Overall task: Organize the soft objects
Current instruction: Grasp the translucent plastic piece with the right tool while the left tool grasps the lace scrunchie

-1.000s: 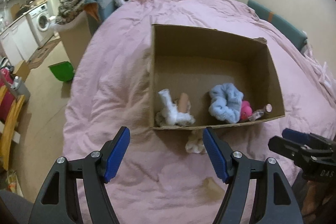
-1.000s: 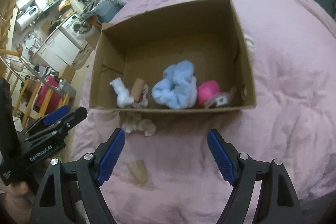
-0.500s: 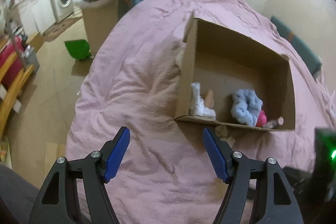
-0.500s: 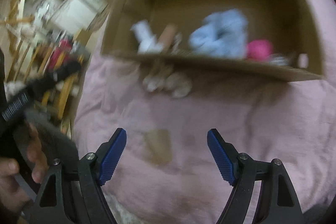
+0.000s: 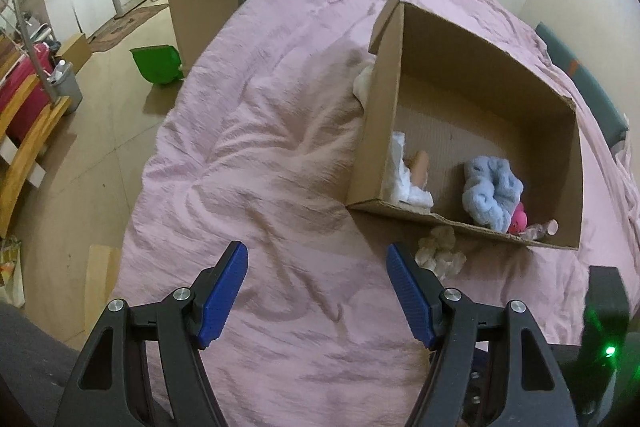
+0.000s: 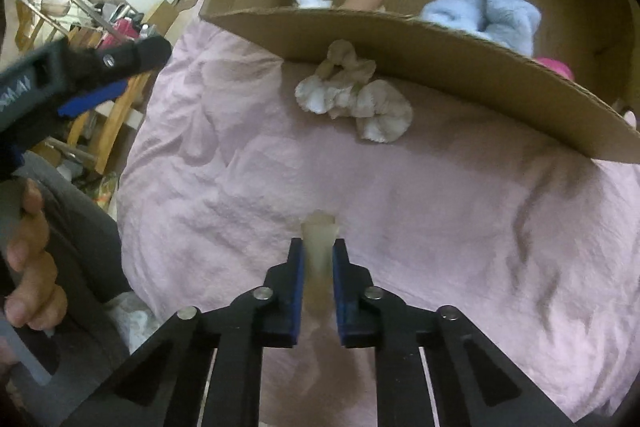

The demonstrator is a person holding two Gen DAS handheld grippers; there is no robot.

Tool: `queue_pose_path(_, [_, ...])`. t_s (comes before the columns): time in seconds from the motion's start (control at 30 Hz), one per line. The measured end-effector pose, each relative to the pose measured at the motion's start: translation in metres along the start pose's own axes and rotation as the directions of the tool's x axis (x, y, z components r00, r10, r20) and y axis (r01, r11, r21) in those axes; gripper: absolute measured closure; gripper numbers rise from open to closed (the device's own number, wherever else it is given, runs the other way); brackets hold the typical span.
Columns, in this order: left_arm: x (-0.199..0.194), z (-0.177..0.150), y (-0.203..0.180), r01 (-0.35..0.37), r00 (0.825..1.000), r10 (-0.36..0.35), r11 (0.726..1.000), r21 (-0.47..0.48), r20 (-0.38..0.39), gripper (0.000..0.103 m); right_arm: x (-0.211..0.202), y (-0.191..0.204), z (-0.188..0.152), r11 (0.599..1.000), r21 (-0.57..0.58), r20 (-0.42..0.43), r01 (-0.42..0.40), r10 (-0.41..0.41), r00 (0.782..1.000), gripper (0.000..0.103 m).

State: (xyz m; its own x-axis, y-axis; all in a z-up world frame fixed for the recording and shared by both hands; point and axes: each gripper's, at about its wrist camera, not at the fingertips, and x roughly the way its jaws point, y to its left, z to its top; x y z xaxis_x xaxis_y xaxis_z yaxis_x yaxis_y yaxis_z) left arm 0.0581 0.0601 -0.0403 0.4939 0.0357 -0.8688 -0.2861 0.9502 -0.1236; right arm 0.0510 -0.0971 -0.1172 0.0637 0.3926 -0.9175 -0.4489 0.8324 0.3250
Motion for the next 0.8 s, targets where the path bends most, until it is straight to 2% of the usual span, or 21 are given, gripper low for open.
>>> queue_pose_path(0.2, [0.016,-0.009,-0.022,0.054,0.998,-0.053,0.997,0.058,-0.026,0.034,-0.033,-0.021,-0.005,0.996,0.089,0.081,-0.016,0.009,0.997,0.091])
queue_pose_path(0.37, [0.031,-0.018,-0.063,0.141,0.99,-0.133,0.972,0.189,-0.052,0.034,-0.062,-0.048,-0.01,0.976,0.215,0.162,-0.033,-0.003,0.987,0.091])
queue_pose_path(0.5, [0.044,-0.021,-0.083,0.168,0.986,-0.158,0.957,0.235,-0.059,0.034,-0.075,-0.065,-0.012,0.958,0.284,0.197,-0.036,-0.022,0.98,0.091])
queue_pose_path(0.63, [0.064,-0.025,-0.1,0.172,0.984,-0.151,0.942,0.287,-0.093,0.062,-0.078,-0.076,-0.014,0.948,0.315,0.204,-0.043,-0.023,0.979,0.091])
queue_pose_path(0.8, [0.078,-0.027,-0.106,0.153,0.985,-0.121,0.94,0.305,-0.121,0.078,-0.072,-0.069,-0.012,0.953,0.301,0.194,-0.03,-0.031,0.98,0.091])
